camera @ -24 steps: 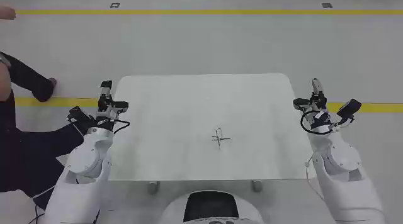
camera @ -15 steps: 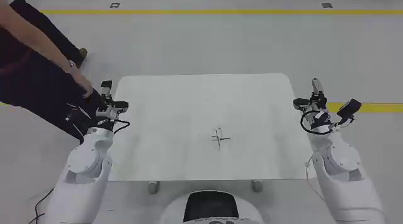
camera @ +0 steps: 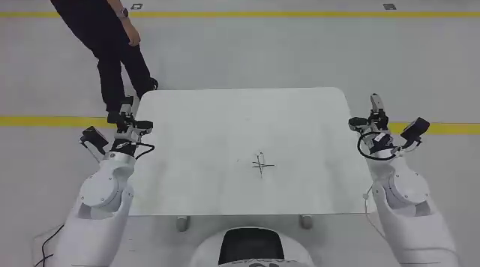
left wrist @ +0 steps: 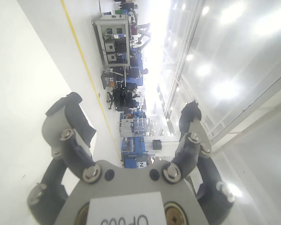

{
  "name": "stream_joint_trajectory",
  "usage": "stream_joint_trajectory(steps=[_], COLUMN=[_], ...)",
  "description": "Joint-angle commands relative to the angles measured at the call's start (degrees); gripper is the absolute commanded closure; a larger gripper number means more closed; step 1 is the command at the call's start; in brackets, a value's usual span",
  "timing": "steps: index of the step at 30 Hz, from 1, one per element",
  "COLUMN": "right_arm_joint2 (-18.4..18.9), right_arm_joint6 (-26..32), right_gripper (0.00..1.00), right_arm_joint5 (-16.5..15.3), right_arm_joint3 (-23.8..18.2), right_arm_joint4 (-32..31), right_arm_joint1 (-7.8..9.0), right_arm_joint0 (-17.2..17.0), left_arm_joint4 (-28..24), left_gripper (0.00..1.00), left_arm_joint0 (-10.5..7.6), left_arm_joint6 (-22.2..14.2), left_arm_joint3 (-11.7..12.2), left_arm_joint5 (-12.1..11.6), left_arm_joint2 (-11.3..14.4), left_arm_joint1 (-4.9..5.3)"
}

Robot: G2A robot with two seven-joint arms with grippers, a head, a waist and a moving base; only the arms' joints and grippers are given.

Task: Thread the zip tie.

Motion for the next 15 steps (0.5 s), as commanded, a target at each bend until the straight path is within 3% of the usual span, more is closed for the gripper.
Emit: stream_joint_trajectory(steps=[1, 6, 15], right_arm_joint2=[-0.1, -1.0, -0.9], right_arm_joint6=[9.2, 21.6, 22.5], right_gripper=[0.0, 0.0, 0.0], right_arm_joint5=[0.3, 1.1, 1.0], right_arm_joint3=[-0.3, -0.2, 0.0], right_arm_joint4=[-3.8, -4.3, -4.9], right_arm_joint1=[0.29, 0.81, 0.89], right_arm_joint0=[0.0, 0.3, 0.4], left_arm_joint4=[0.0, 0.0, 0.0], left_gripper=[0.0, 0.0, 0.0], left_arm_joint0=[0.0, 0.0, 0.0], left_arm_joint6=[0.0, 0.0, 0.0], left_arm_joint3=[0.0, 0.0, 0.0], left_arm_joint5=[0.0, 0.0, 0.0], left_arm_joint2=[0.0, 0.0, 0.0], left_arm_joint1=[0.0, 0.0, 0.0])
